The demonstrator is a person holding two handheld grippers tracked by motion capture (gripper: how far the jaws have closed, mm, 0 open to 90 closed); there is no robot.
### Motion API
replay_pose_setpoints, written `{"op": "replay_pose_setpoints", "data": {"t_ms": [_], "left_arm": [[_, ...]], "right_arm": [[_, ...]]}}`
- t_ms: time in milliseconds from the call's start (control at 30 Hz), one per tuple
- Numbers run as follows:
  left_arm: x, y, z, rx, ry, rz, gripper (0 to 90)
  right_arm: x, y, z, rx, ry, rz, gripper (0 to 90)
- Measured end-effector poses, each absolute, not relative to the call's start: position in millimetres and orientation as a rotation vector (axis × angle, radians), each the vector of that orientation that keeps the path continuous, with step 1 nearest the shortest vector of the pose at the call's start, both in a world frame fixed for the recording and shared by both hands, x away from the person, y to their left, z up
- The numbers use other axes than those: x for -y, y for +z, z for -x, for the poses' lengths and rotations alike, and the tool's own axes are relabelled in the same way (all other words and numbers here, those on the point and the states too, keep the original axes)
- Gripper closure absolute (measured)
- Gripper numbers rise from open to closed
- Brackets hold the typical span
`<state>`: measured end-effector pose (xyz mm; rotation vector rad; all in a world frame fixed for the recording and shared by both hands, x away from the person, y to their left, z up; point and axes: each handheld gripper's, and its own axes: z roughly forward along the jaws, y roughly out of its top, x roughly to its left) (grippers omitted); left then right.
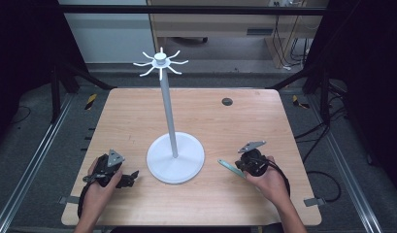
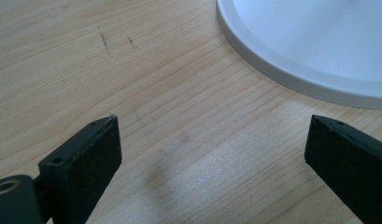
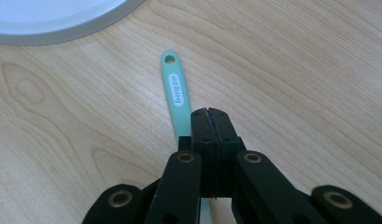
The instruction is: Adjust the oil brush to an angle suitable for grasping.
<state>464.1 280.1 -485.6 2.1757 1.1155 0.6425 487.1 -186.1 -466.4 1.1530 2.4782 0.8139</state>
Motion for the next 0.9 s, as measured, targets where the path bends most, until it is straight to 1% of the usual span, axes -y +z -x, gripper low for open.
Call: {"op": "replay_pose_setpoints", "data": {"t_ms": [300, 600, 633, 700, 900], "left_arm": [[-280.8, -485.4, -463.5, -1.118, 0.641, -2.173, 3.5], [-281.1, -485.9, -463.6, -1.121, 0.635, -2.176, 3.4], [-281.1, -485.9, -463.6, -1.121, 0.635, -2.176, 3.4], [-281.0, -486.3, -463.8, -1.122, 0.631, -2.179, 3.4], [-280.9, -487.2, -464.1, -1.121, 0.624, -2.190, 3.4]], "right_arm": [[182.8, -449.1, -489.3, -2.583, 0.650, -1.076, 85.4], [179.1, -445.8, -492.9, -2.658, 0.536, -1.059, 76.2], [179.1, -445.8, -492.9, -2.658, 0.536, -1.059, 76.2], [178.5, -445.2, -494.0, -2.682, 0.501, -1.047, 72.2], [178.7, -446.7, -496.7, -2.729, 0.454, -1.039, 68.5]]}}
